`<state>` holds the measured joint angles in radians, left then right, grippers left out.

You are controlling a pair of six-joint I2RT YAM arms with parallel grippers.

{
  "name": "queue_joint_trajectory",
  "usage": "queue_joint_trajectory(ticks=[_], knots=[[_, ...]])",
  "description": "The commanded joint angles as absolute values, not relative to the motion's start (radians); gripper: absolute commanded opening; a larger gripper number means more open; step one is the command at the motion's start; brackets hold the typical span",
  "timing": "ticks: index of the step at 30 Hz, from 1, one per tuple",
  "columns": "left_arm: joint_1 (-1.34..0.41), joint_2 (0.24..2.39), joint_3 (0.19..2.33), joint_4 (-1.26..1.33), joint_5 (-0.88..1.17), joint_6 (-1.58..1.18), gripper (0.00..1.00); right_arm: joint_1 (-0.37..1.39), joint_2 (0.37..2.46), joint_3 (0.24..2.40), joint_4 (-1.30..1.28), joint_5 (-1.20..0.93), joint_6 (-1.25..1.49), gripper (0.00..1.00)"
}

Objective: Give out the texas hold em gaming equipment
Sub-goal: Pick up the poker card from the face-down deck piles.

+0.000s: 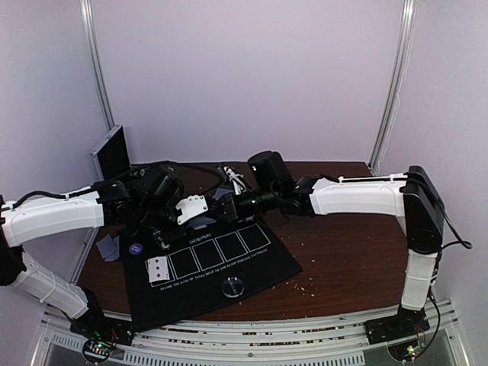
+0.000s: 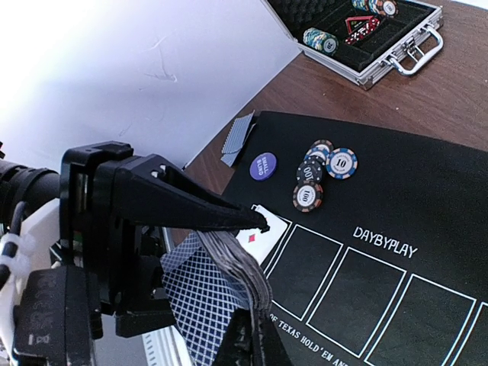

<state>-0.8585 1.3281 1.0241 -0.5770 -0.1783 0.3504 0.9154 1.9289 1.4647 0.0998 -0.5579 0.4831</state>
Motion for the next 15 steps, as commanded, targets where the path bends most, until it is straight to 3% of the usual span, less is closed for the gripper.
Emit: queue_joint_trajectory(ticks=[1, 10, 15], knots=[[-0.859, 1.328, 1.027, -0.537, -0.196, 0.341, 0.50, 0.908, 1.878, 1.464, 0.021, -0.502, 0.445, 0.00], [-0.781, 1.346, 1.052, -0.553, -0.238, 0.254, 0.50, 0.848, 1.732, 1.400, -0.043, -0.369, 0.362, 0.00], [-0.655, 1.338, 1.060, -0.546, -0.237, 0.173, 0.50, 0.842, 1.635, 1.337, -0.083, -0.096, 0.251, 0.00]])
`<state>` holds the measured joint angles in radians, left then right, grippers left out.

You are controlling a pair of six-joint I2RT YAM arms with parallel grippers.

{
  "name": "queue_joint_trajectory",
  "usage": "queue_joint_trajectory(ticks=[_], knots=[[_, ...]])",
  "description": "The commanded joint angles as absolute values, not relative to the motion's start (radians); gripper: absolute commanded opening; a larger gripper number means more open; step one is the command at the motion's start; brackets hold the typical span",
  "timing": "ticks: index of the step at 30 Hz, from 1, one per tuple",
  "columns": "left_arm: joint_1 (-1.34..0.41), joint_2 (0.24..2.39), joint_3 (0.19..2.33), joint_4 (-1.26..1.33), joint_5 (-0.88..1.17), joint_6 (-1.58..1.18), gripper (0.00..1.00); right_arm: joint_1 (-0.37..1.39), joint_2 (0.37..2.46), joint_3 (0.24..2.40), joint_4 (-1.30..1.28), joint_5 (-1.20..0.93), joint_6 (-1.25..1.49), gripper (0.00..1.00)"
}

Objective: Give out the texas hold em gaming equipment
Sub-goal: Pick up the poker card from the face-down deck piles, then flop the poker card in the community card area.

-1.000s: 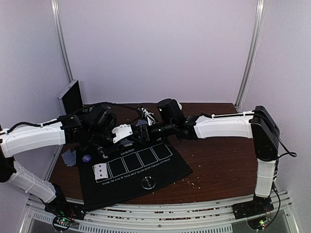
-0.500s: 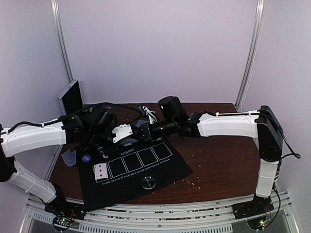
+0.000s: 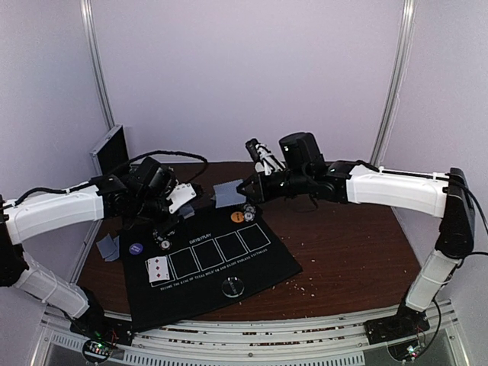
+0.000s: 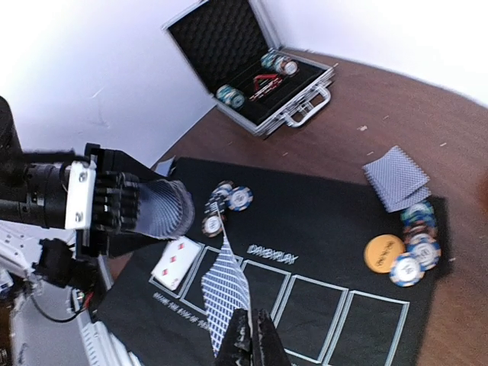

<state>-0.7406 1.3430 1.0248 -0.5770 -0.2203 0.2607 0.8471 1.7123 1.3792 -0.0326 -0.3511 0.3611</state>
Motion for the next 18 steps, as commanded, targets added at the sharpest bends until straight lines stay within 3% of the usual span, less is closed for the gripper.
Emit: queue_joint_trajectory(ticks=[1, 8, 18], knots=[[-0.622, 1.336, 1.059, -0.543, -0.238, 0.148, 0.50, 0.849, 1.631, 1.329, -0.089, -0.036, 0.215, 0.00], [-0.467, 1.301, 1.027, -0.505, -0.264, 0.066, 0.50, 1.020, 1.781, 1.347, -0.004, 0.283, -0.126, 0.00], [-0.391, 1.260, 0.983, -0.451, -0.309, 0.038, 0.51, 1.239, 2.203, 1.688, 0.033, 0.477, -0.607, 0.00]])
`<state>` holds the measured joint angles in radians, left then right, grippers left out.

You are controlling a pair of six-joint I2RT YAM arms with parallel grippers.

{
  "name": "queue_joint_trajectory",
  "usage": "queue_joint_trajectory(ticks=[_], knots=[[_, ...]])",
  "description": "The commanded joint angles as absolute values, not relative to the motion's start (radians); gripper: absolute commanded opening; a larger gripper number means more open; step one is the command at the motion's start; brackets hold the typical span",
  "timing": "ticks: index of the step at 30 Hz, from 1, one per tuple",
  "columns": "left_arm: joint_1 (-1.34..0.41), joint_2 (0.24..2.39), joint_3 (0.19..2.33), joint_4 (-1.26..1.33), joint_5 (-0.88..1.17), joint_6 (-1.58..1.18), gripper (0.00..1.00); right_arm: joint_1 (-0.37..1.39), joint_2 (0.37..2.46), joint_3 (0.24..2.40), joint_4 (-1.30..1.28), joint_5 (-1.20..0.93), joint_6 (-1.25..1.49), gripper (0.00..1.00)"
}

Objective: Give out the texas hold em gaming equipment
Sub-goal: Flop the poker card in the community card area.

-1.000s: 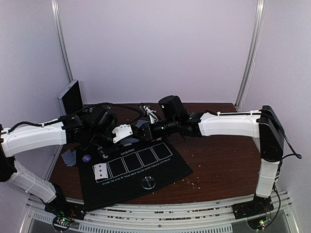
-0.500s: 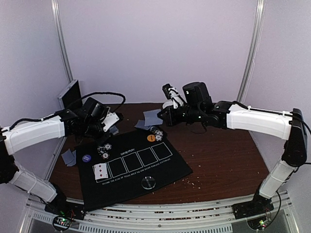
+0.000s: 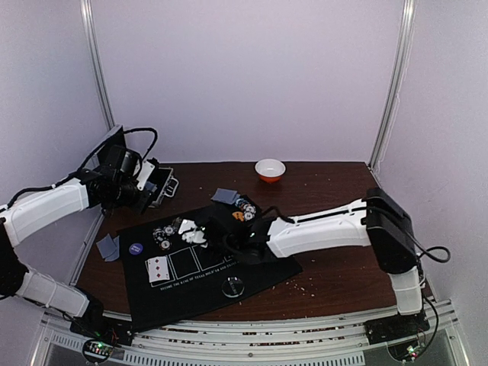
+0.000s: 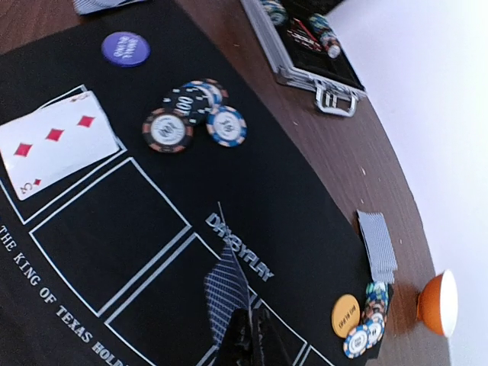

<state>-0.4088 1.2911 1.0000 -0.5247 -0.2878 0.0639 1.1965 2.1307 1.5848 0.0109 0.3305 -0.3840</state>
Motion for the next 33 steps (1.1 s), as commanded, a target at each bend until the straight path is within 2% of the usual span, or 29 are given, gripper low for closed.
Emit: queue_joint_trajectory(ticks=[1, 11, 21, 33], knots=[[-0.391, 1.258, 0.979, -0.448, -0.302, 0.038, 0.51, 1.251, 2.231, 1.709, 0.035, 0.500, -0.636, 0.00], [-0.390, 1.258, 0.975, -0.440, -0.268, 0.045, 0.51, 1.346, 2.396, 1.780, -0.043, 0.594, -0.841, 0.00], [-0.390, 1.255, 0.973, -0.437, -0.253, 0.048, 0.51, 1.354, 2.449, 1.846, -0.184, 0.418, -0.776, 0.00], [-0.389, 1.254, 0.969, -0.436, -0.246, 0.051, 0.51, 1.349, 2.482, 1.925, -0.263, 0.352, -0.762, 0.00]])
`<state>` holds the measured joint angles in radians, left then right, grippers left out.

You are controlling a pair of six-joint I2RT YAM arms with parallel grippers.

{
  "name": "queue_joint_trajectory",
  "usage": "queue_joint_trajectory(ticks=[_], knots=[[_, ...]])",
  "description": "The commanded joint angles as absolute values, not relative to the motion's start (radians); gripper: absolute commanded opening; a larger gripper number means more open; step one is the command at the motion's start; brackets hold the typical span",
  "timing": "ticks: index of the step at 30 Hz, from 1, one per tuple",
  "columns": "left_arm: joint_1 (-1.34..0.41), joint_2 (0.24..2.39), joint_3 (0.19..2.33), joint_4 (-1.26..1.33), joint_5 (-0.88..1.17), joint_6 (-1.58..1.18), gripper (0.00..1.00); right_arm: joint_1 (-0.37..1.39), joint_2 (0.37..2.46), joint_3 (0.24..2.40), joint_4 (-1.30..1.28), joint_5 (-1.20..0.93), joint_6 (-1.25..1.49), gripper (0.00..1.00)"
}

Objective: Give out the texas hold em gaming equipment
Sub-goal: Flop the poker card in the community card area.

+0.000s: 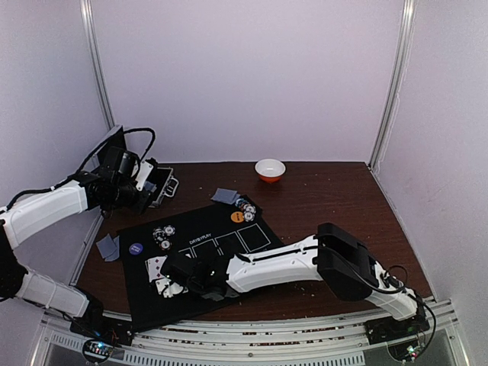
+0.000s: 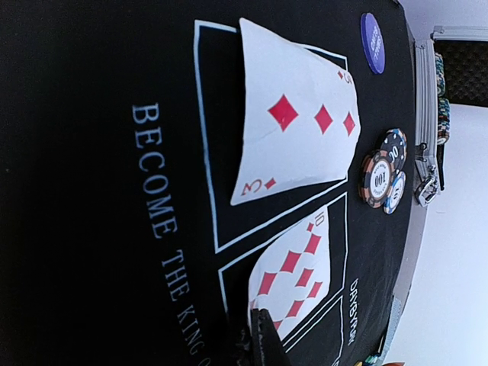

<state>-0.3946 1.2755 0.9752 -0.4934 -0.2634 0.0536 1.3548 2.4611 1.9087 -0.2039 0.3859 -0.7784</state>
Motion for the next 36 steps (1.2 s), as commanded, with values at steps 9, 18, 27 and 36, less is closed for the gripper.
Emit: queue_joint_trajectory(ticks=[9, 18, 27, 36], knots=[[-0.389, 1.255, 0.971, -0.436, -0.238, 0.052, 0.51, 1.324, 2.493, 1.942, -0.264, 0.350, -0.696, 0.00], [-0.389, 1.258, 0.969, -0.436, -0.238, 0.054, 0.51, 1.323, 2.493, 1.956, -0.284, 0.334, -0.702, 0.10], [-0.388, 1.265, 0.968, -0.436, -0.238, 0.054, 0.51, 1.336, 2.413, 1.863, -0.252, 0.306, -0.720, 0.24], [-0.389, 1.270, 0.969, -0.436, -0.234, 0.058, 0.51, 1.338, 2.245, 1.783, -0.159, 0.124, -0.589, 0.60]])
